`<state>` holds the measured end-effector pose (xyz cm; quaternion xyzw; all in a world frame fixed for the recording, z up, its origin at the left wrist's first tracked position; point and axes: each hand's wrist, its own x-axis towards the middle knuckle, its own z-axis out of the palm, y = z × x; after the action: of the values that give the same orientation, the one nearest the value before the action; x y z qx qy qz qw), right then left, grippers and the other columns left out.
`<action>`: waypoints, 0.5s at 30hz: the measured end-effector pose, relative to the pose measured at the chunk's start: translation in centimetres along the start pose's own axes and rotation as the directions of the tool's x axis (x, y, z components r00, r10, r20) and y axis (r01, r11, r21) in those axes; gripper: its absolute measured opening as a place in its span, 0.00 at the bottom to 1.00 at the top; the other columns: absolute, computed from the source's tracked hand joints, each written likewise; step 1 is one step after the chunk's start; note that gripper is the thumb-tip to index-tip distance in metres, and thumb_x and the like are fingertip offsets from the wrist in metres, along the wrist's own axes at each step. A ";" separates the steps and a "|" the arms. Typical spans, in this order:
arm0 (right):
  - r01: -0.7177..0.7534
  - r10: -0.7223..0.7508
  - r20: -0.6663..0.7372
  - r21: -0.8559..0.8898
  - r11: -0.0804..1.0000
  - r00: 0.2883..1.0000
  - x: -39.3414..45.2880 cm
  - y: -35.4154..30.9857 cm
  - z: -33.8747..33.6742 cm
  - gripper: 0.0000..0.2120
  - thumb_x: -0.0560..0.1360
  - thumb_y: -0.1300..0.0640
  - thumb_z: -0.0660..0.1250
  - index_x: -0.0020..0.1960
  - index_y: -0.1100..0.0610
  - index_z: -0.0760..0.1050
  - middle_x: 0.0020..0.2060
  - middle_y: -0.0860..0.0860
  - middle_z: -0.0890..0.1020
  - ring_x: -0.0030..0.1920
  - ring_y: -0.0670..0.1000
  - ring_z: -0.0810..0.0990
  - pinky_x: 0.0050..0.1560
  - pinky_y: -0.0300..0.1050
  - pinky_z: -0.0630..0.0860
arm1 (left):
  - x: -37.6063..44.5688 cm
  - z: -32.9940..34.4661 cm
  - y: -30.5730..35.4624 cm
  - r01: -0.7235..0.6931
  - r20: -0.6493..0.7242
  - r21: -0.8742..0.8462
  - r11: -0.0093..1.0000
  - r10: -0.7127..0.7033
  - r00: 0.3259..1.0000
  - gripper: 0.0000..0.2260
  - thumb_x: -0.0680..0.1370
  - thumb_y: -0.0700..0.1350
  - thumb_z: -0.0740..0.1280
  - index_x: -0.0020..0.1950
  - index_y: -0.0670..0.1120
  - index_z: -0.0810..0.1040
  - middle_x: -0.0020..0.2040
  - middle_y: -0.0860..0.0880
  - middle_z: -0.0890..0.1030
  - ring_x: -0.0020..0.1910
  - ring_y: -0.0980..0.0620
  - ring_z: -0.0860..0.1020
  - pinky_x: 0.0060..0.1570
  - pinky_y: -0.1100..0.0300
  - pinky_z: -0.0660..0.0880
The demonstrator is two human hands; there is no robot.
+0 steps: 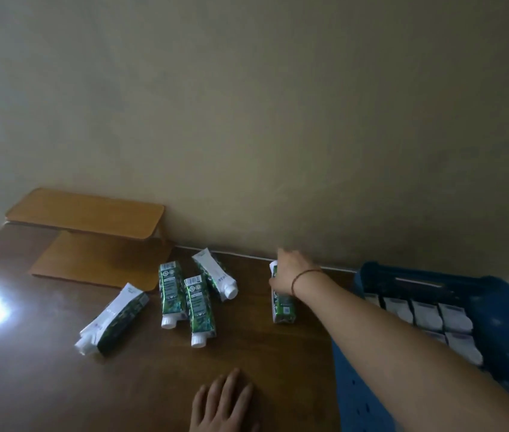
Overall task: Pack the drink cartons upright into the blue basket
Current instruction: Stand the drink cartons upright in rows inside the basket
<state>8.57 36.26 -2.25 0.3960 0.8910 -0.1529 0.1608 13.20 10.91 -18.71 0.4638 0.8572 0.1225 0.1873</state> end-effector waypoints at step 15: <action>-0.154 0.153 -0.031 -0.028 0.988 0.988 5.4 0.5 5.9 0.32 0.67 0.46 0.72 0.66 0.54 0.65 0.61 0.57 0.76 0.59 0.60 0.77 0.46 0.49 0.74 | -0.6 -0.9 0.5 0.122 0.011 0.006 0.992 -0.122 0.992 0.32 0.72 0.70 0.59 0.75 0.61 0.64 0.80 0.47 0.62 0.78 0.41 0.59 0.71 0.40 0.51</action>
<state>6.55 37.78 -9.82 0.4631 0.8623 -0.1210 0.1652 13.48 10.69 -17.56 0.4116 0.8833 0.1057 0.1980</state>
